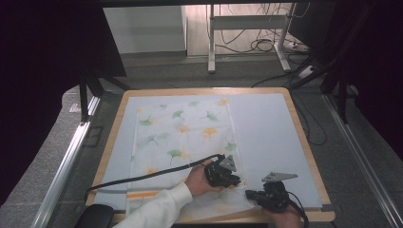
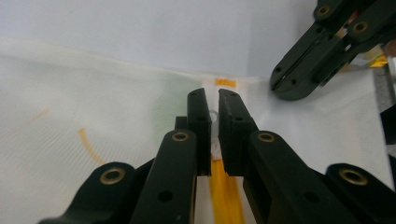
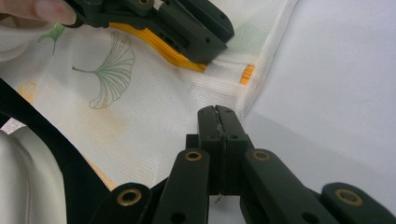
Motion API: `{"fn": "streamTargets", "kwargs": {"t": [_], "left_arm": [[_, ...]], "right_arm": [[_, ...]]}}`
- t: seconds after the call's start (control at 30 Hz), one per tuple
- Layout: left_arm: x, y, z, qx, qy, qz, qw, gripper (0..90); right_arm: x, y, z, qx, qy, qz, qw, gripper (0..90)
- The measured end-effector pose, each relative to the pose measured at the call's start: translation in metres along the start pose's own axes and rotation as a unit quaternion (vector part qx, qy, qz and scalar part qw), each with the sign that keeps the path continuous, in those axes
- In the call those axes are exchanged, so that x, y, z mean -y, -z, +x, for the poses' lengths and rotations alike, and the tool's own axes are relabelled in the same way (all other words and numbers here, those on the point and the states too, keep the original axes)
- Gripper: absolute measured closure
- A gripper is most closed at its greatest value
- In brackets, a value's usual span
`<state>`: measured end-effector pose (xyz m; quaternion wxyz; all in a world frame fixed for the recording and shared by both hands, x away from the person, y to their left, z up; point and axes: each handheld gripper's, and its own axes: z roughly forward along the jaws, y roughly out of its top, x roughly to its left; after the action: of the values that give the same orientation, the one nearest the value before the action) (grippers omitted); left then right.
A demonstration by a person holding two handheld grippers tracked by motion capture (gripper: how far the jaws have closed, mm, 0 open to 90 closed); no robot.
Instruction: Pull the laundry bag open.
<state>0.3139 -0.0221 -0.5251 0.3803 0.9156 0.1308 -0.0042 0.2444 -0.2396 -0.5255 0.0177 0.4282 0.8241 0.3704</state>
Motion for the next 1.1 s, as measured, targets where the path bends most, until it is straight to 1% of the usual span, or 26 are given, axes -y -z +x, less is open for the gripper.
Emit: {"fn": "streamTargets", "kwargs": {"t": [0.03, 0.2, 0.4, 0.47, 0.5, 0.53, 0.57, 0.6, 0.67, 0.7, 0.73, 0.77, 0.8, 0.87, 1.0, 1.1], "left_arm": [[0.001, 0.001, 0.000, 0.002, 0.003, -0.002, 1.0000, 84.8], [0.002, 0.004, 0.000, 0.002, 0.000, 0.001, 1.0000, 84.9], [0.004, 0.001, -0.001, 0.004, 0.003, -0.005, 1.0000, 84.9], [0.004, 0.000, -0.001, 0.004, 0.006, -0.009, 0.9999, 84.9], [0.004, 0.000, -0.001, 0.005, 0.005, -0.009, 0.9999, 84.9], [0.004, 0.000, -0.001, 0.004, 0.005, -0.009, 0.9999, 84.9], [0.004, -0.001, -0.001, 0.004, 0.005, -0.009, 0.9999, 84.9], [0.004, -0.001, -0.001, 0.004, 0.005, -0.009, 0.9999, 84.9], [0.004, 0.000, -0.001, 0.002, 0.003, -0.008, 1.0000, 84.9], [0.004, 0.000, -0.002, 0.001, 0.003, -0.008, 1.0000, 84.9], [0.004, 0.000, -0.002, 0.001, 0.003, -0.008, 1.0000, 84.9], [0.004, 0.000, -0.002, 0.001, 0.003, -0.008, 1.0000, 84.9], [0.004, 0.000, -0.002, 0.001, 0.004, -0.008, 1.0000, 84.9], [0.004, 0.000, -0.002, 0.001, 0.003, -0.009, 1.0000, 84.9], [0.004, -0.001, -0.003, 0.002, 0.002, -0.008, 1.0000, 84.9], [0.004, 0.000, -0.004, -0.002, -0.002, -0.005, 1.0000, 84.9]], "right_arm": [[0.000, 0.000, 0.000, 0.000, -0.002, 0.000, 1.0000, 89.4], [0.000, 0.000, 0.000, -0.001, -0.003, 0.000, 1.0000, 89.4], [-0.001, 0.000, 0.001, 0.000, -0.003, 0.004, 1.0000, 89.3], [-0.003, 0.000, 0.000, 0.002, -0.011, -0.001, 0.9999, 89.2], [-0.006, 0.002, -0.001, 0.005, -0.027, -0.019, 0.9994, 89.2], [-0.008, 0.002, -0.003, 0.009, -0.033, -0.024, 0.9991, 89.2], [-0.008, 0.002, -0.003, 0.009, -0.033, -0.024, 0.9991, 89.2], [-0.010, 0.002, -0.004, 0.014, -0.041, -0.029, 0.9986, 89.2], [-0.013, -0.002, -0.007, 0.012, -0.057, -0.035, 0.9977, 89.2], [-0.017, -0.006, -0.007, 0.008, -0.063, -0.034, 0.9974, 89.2], [-0.017, -0.006, -0.007, 0.008, -0.063, -0.034, 0.9974, 89.2], [-0.020, -0.009, -0.006, 0.007, -0.068, -0.032, 0.9971, 89.2], [-0.021, -0.011, -0.006, 0.008, -0.068, -0.030, 0.9972, 89.2], [-0.022, -0.013, -0.006, 0.009, -0.070, -0.026, 0.9972, 89.2], [-0.024, -0.018, -0.009, 0.003, -0.084, -0.018, 0.9963, 89.2], [-0.026, -0.019, -0.011, 0.000, -0.094, -0.014, 0.9954, 89.3]]}}
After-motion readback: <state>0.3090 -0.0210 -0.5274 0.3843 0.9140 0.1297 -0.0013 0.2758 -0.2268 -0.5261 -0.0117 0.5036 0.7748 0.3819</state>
